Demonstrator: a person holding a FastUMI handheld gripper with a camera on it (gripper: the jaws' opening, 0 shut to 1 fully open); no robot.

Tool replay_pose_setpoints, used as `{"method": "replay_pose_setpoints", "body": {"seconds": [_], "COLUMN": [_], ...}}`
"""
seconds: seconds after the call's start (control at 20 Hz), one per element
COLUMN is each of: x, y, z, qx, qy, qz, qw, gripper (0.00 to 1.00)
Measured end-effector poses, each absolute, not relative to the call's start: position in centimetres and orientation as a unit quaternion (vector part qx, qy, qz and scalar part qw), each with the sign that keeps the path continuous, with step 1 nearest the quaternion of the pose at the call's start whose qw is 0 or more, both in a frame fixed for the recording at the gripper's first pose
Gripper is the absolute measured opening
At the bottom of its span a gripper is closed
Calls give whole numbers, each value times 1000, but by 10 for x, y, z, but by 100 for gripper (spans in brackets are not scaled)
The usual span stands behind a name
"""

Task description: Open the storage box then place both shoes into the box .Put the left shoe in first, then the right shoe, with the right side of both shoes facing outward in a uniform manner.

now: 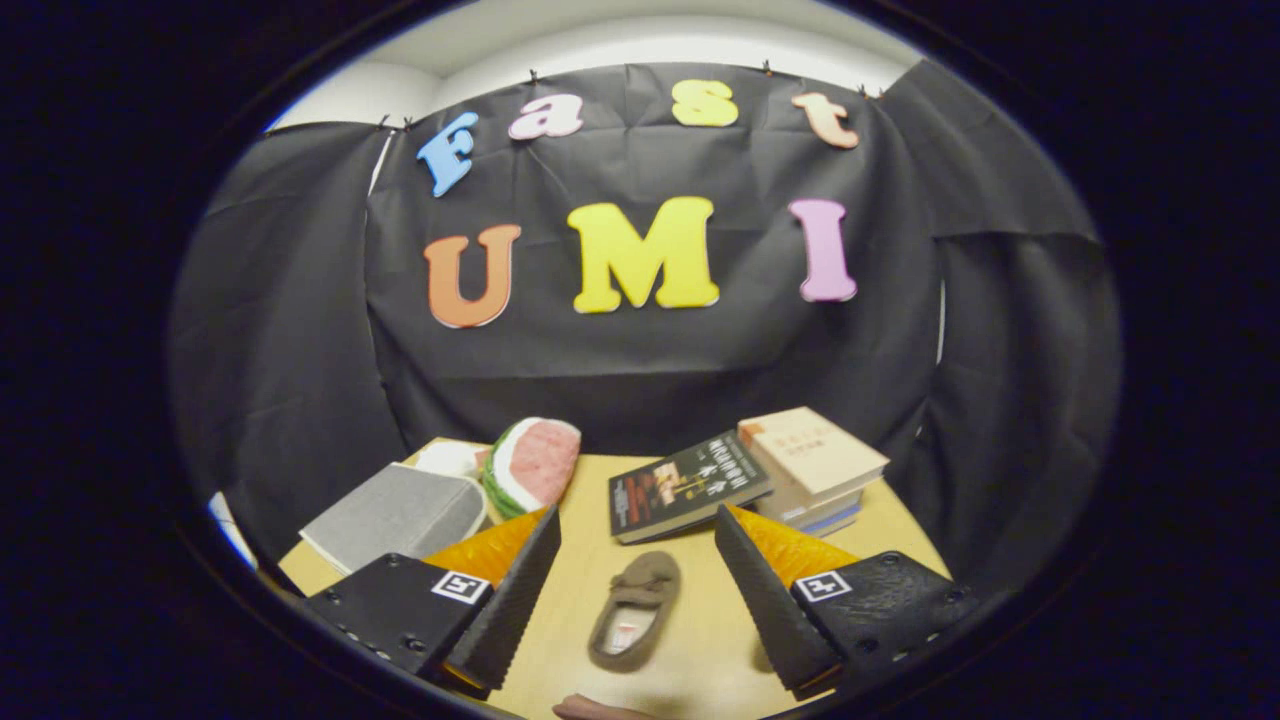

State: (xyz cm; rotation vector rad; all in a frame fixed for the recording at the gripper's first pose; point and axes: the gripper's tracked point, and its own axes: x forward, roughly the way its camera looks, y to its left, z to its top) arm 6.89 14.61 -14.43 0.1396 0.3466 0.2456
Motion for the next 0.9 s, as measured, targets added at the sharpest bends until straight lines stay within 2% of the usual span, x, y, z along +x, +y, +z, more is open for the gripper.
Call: {"method": "replay_pose_setpoints", "body": {"seconds": [0.15, 0.4, 0.7, 0.9], "x": [82, 104, 116, 121], "y": [208, 285, 347, 363], "z": [-194, -256, -278, -286], "qx": [119, 211, 311, 407], "qy": [273, 399, 463, 498], "qz": [197, 285, 401, 437], "qw": [934, 846, 727, 629], "gripper": [95, 95, 94, 93]}}
